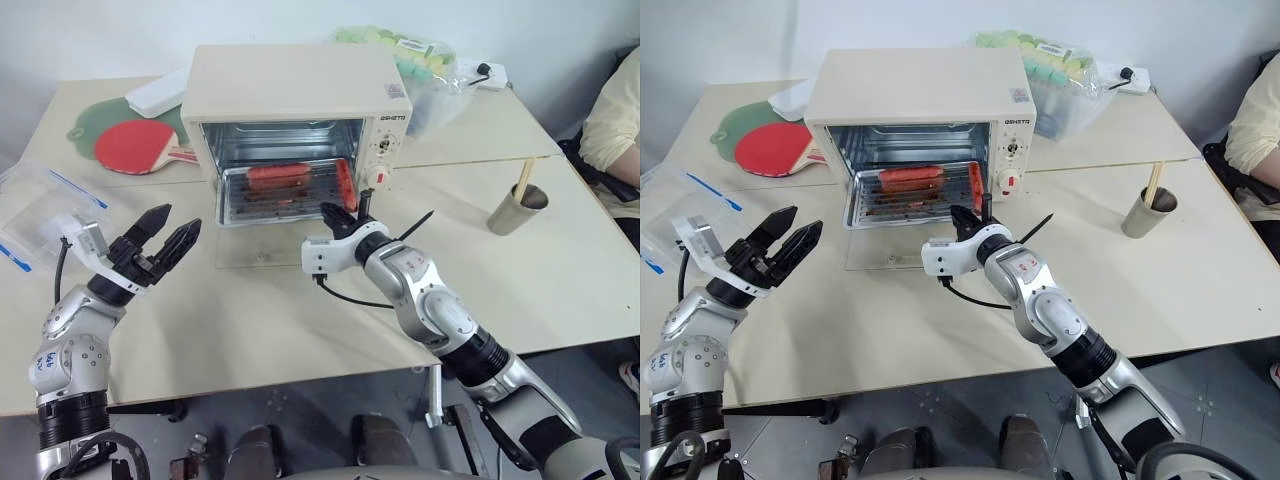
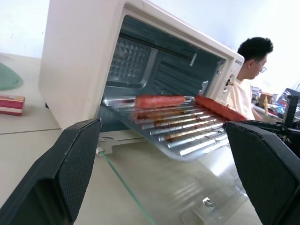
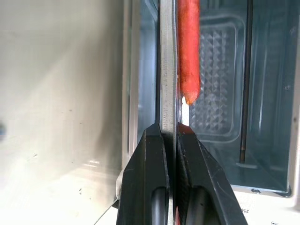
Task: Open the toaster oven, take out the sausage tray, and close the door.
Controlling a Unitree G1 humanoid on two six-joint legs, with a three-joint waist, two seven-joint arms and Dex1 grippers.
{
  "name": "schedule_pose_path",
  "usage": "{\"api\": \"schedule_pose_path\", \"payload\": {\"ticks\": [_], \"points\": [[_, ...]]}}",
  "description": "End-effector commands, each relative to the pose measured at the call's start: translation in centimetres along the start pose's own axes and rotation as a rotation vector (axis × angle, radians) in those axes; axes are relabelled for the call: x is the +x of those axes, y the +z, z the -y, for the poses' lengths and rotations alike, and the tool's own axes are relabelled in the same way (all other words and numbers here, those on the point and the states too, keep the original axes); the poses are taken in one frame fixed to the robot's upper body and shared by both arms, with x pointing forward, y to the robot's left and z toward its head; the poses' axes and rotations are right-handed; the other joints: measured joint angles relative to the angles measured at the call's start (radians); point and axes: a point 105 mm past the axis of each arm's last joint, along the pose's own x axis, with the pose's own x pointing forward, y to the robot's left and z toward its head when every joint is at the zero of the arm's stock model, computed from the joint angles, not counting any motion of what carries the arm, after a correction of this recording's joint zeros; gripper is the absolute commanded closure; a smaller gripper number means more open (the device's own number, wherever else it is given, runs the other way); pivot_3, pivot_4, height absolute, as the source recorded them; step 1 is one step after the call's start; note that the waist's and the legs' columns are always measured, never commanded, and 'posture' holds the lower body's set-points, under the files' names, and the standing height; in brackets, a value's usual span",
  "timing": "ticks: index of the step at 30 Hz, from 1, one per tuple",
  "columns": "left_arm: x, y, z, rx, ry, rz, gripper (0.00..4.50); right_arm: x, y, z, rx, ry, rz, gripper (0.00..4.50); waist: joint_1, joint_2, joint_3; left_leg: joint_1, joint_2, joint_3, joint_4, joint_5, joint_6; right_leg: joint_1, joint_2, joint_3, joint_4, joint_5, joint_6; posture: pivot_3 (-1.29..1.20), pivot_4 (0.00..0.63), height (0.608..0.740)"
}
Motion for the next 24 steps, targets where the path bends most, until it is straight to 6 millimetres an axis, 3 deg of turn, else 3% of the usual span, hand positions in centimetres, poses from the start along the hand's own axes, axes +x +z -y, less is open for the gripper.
{"api": "schedule_pose_path", "payload": {"ticks": [1, 13, 16, 20, 24], "points": [[-0.1, 1.1, 0.0, 0.003, -0.026, 0.021, 0.0, -1.0, 1.3, 1.9, -0.024, -0.07, 0.066, 4.47, 0.001, 0.0, 0.0, 0.0, 0.0, 0.0, 0.0, 0.0, 0.0, 0.0, 0.0, 0.0, 0.0, 0.0, 0.0, 0.0, 0.15, 0.74], [0.1, 1.8, 1.6, -0.192, -0.094, -0.014, 0.0, -3.4, 0.6, 3.5, -0.079, -0.161, 0.14, 4.47, 0.021, 0.0, 0.0, -0.001, 0.0, -0.001, 0.003, 0.0, 0.0, 0.001, 0.0, 0.001, 0.0, 0.0, 0.0, 0.0, 0.15, 0.74], [0.6, 1.0, 2.1, -0.242, -0.073, -0.1, 0.0, -3.9, 1.4, 3.9, -0.102, -0.193, 0.2, 4.47, 0.028, 0.0, 0.0, -0.001, 0.0, -0.001, 0.003, 0.0, 0.0, 0.001, 0.0, 0.001, 0.0, 0.0, 0.0, 0.0, 0.15, 0.74], [1.5, 1.0, 2.9, -0.329, -0.067, -0.084, 0.0, -4.0, 1.4, 3.9, -0.086, -0.196, 0.213, 4.47, 0.032, 0.0, 0.0, -0.001, 0.0, -0.001, 0.004, 0.0, 0.0, 0.002, 0.0, 0.002, 0.0, 0.0, 0.0, 0.0, 0.15, 0.74], [2.1, 0.2, 3.4, -0.504, -0.057, -0.15, 0.0, -4.4, 1.6, 3.7, -0.091, -0.187, 0.235, 4.47, 0.038, -0.001, 0.0, -0.001, 0.0, -0.002, 0.007, 0.0, 0.0, 0.003, 0.0, 0.002, 0.0, 0.0, 0.0, 0.0, 0.15, 0.74]]}}
